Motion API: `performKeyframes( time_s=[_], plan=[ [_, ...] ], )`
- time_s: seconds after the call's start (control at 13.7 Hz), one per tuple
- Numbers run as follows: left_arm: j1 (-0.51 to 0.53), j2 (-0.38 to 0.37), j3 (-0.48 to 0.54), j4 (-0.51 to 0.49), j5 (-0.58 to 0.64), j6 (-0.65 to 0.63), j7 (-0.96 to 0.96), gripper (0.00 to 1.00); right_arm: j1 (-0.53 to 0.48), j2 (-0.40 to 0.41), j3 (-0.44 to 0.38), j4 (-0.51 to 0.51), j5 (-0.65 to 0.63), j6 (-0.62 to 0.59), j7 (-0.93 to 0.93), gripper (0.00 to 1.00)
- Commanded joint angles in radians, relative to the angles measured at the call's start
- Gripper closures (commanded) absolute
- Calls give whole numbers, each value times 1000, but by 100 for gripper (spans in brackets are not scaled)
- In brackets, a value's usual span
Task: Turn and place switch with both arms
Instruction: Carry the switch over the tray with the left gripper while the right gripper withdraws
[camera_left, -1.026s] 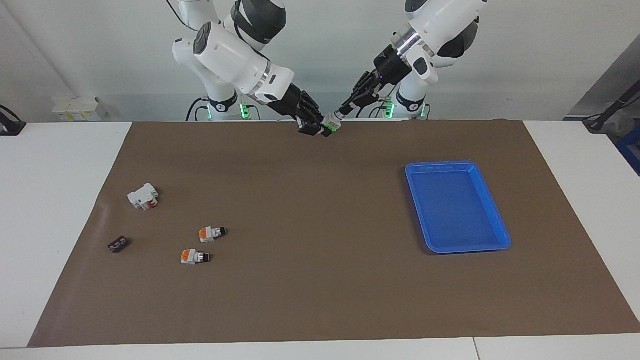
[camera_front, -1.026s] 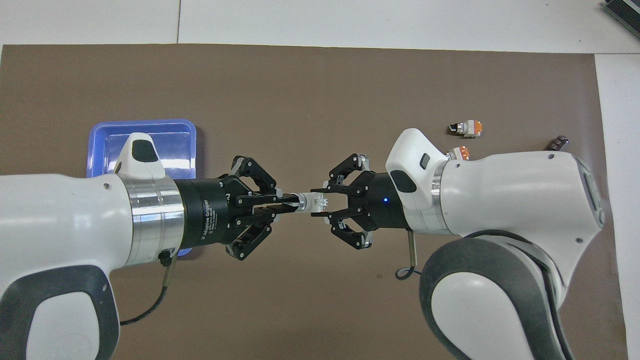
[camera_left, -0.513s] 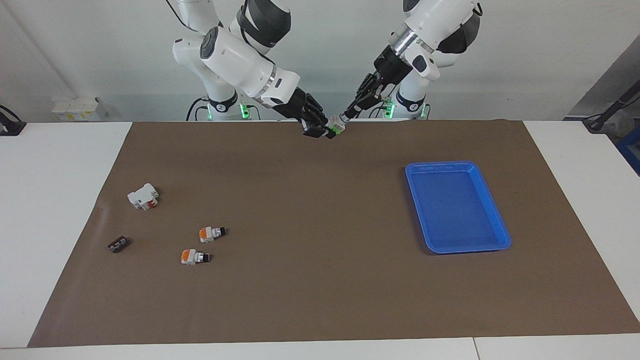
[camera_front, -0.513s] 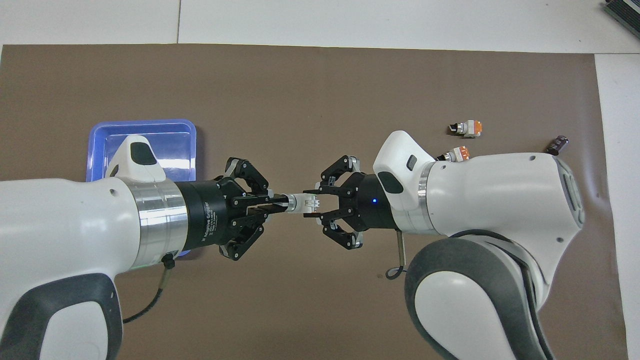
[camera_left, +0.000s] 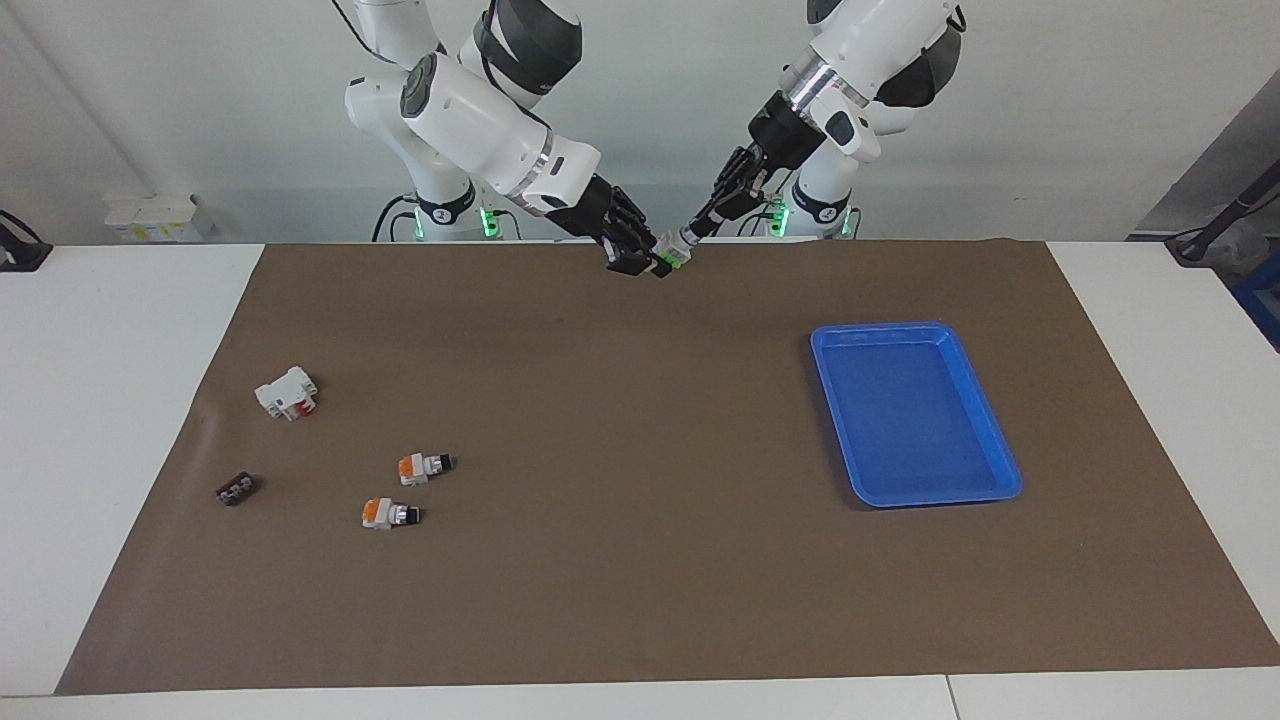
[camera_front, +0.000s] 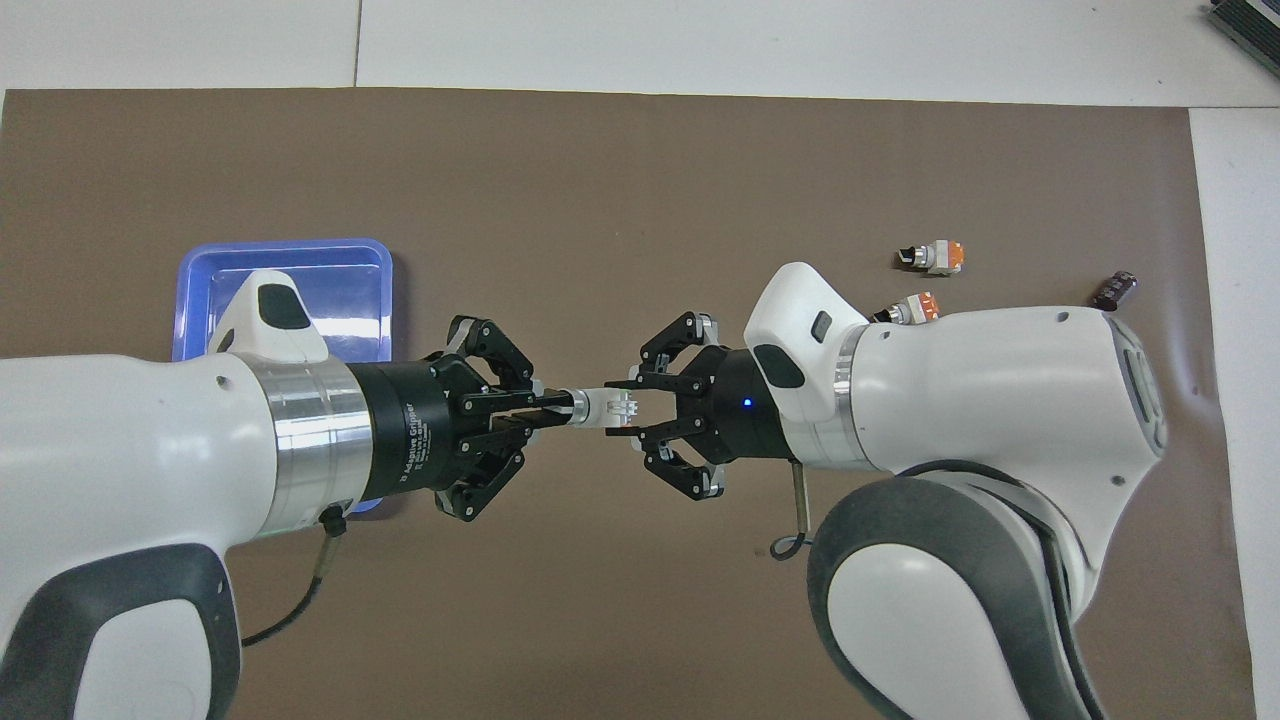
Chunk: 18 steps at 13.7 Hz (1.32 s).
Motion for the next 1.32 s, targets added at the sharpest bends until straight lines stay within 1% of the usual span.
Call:
performKeyframes(
  time_s=[0.0,0.15,0.22,0.29,0.37,0.44,0.66,0.81,0.88,1.03,1.1,1.25],
  plan=[
    [45,1,2,-14,53,9,-1,100,-7,-32,7,1,14,-45,15,100],
    [59,1,2,-14,53,-5,2,100,-7,-32,7,1,14,-45,18,100],
    [59,1,2,-16,53,-5,2,100,-7,-32,6,1,14,-52,50,100],
    [59,1,2,-16,53,-6,2,100,-7,-37,6,-1,12,-52,87,69],
    [60,0,2,-17,53,-6,2,100,-7,-43,6,-1,5,-52,83,5],
    [61,-2,2,-21,53,-6,2,100,-10,-46,6,-1,5,-55,77,0],
    [61,-7,5,-31,55,-18,28,100,-21,-46,3,-1,5,-61,75,0],
    [82,-11,5,-47,62,-18,36,100,-35,-46,-6,-2,3,-85,75,0],
    [83,-14,5,-57,84,-18,42,100,-68,-46,-7,-1,3,-111,75,0],
    [119,-33,5,-95,96,-15,68,100,-151,-46,-8,-1,-17,-176,78,0],
    [134,-54,5,-128,98,-12,108,100,-195,-46,-8,-1,-61,-193,80,0],
    [175,-92,7,-194,98,-8,331,100,-263,-41,-7,1,-158,-191,87,0]
  ],
)
